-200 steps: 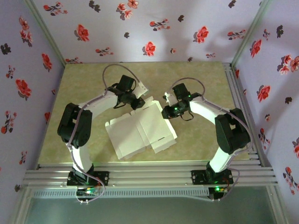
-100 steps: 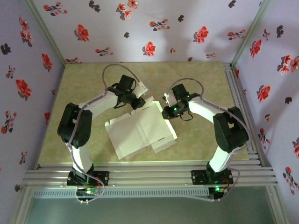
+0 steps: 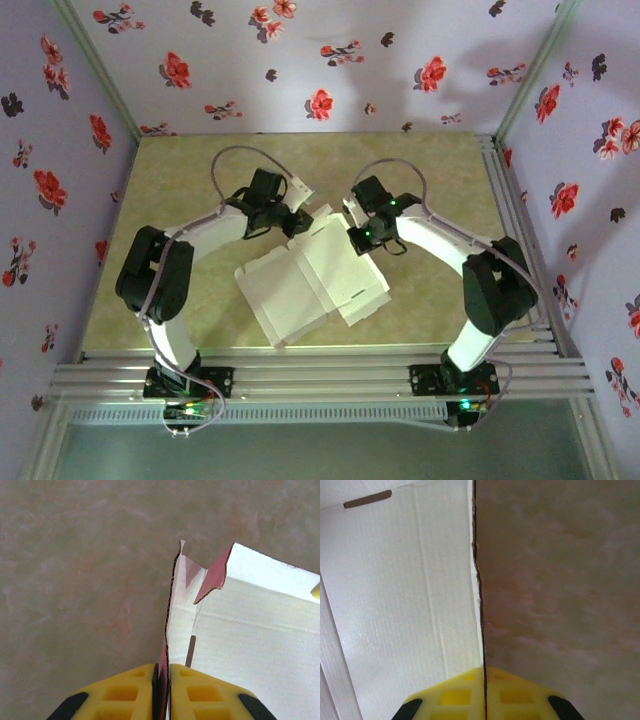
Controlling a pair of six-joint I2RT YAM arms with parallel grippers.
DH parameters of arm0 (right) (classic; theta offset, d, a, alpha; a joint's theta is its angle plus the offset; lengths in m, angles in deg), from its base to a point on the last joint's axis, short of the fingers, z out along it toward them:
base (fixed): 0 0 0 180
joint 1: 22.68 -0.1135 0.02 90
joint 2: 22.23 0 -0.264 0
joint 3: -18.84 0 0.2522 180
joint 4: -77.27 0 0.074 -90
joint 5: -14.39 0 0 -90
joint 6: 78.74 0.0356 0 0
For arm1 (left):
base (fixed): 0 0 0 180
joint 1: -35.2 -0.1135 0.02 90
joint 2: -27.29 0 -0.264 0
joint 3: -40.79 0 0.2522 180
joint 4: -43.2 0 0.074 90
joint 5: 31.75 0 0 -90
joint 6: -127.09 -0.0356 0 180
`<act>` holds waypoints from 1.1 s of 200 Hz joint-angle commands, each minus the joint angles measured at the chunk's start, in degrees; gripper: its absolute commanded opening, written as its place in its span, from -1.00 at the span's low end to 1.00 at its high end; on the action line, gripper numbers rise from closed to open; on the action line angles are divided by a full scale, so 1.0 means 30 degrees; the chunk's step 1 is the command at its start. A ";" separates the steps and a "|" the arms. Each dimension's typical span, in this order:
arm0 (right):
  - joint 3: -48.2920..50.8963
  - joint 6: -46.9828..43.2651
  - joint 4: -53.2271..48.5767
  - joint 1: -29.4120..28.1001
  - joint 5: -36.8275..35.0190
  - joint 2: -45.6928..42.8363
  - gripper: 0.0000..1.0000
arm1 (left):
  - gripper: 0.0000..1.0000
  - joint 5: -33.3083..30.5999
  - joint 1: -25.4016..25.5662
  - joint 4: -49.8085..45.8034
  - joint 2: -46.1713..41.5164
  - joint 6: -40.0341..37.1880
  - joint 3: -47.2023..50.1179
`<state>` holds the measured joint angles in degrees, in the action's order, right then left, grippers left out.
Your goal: Fold the paper box
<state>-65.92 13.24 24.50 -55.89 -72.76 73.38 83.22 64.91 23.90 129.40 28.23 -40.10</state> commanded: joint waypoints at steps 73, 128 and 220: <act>-0.4423 -0.1564 -0.5020 -0.4439 -1.5796 0.1310 -0.85 | -0.66 0.1549 0.0202 0.9201 -0.1310 0.4846 0.3379; -0.3986 -0.3457 -0.3764 -0.5743 -1.9140 0.1674 -0.86 | -0.59 0.1067 0.0437 1.1046 -0.1968 0.5152 0.5495; -0.2216 -0.7415 -0.0268 -0.7637 -2.0754 0.1820 -0.86 | -0.46 0.0956 -0.0112 1.2174 -0.4036 0.6624 0.8460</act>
<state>-74.40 -4.16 19.13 -77.27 -131.88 78.08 86.34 65.87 57.10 120.98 44.82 -17.43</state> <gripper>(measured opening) 0.067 0.263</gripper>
